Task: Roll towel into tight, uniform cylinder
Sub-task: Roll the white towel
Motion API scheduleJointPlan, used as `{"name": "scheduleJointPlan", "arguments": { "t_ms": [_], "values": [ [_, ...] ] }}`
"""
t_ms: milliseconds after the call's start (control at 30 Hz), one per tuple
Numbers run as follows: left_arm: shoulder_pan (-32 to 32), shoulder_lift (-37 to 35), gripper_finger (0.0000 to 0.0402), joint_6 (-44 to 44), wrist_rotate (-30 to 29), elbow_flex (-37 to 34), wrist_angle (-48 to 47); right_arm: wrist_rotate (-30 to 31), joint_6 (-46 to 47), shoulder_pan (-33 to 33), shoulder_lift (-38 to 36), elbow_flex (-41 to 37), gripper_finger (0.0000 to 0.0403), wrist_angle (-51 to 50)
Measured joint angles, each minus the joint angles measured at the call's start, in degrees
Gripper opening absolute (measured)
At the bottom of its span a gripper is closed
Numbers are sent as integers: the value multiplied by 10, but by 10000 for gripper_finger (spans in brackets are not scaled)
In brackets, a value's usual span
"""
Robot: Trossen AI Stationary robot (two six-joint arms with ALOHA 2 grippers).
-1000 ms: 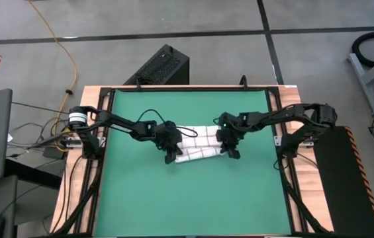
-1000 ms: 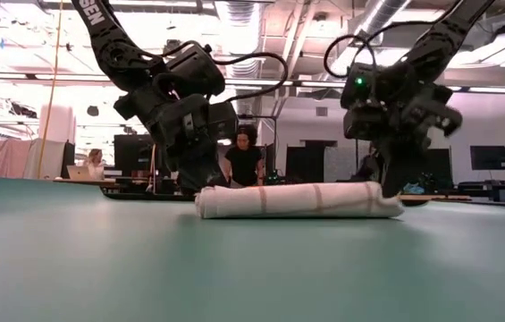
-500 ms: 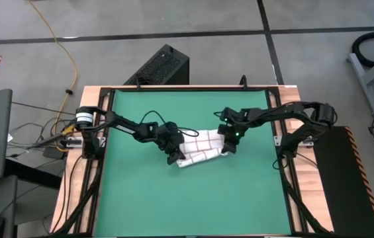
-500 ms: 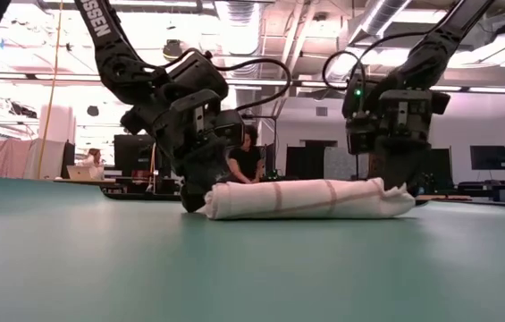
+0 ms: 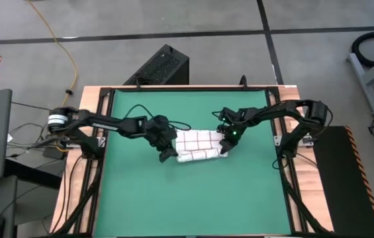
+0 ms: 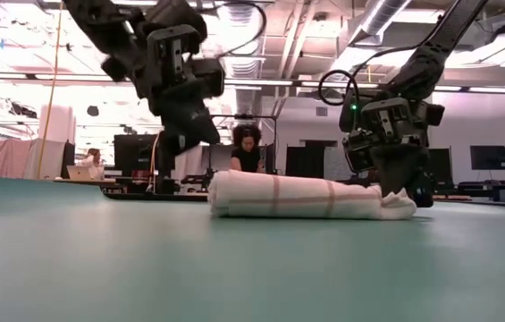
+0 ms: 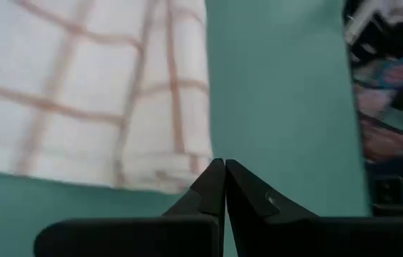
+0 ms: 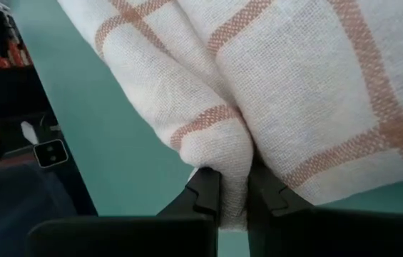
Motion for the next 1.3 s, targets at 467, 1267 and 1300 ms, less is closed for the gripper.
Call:
{"name": "scheduleJointPlan", "arguments": {
  "t_ms": [467,1267,1300],
  "values": [
    [-61,-13,0,336,-221,76,-113,-83,32,-6,1,-1,44,-3],
    [-124,110,0,482,-246,76,-11,-147,106,-13,1,0,44,6],
    [-128,110,0,490,-246,76,-24,-147,107,-13,1,0,44,6]
  ]
}}
